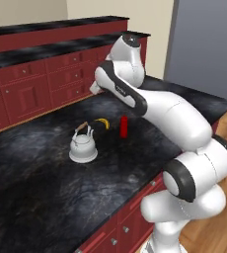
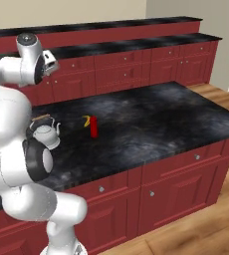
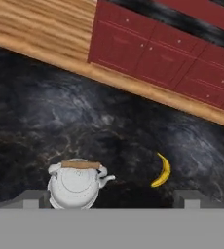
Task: Move the ketchup and shaker from the cabinet to the dining counter.
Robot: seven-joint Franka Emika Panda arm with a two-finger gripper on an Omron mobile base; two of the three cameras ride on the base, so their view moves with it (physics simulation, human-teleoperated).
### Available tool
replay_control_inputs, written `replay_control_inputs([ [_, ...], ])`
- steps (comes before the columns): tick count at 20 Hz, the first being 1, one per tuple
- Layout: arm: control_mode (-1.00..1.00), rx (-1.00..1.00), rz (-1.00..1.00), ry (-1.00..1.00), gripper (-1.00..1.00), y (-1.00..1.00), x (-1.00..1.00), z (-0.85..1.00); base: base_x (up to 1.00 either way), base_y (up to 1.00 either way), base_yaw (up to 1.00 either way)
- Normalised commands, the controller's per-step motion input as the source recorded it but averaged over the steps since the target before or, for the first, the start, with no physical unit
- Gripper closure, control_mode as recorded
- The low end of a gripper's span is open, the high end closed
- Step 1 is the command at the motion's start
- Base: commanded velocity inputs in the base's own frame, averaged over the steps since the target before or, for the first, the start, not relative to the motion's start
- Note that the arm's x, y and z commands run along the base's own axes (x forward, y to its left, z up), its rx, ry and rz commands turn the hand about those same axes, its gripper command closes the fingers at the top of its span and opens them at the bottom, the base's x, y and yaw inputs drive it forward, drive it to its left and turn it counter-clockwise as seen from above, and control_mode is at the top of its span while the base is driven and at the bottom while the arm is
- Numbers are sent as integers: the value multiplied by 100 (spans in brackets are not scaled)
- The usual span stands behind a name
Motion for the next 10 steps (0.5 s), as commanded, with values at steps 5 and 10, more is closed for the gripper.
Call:
replay_control_inputs([
  [5,-100,-4,-40,2,-100,-55,-3,0,0,0,0],
  [10,-100,0,-20,2,-100,-45,-6,1,0,0,0],
])
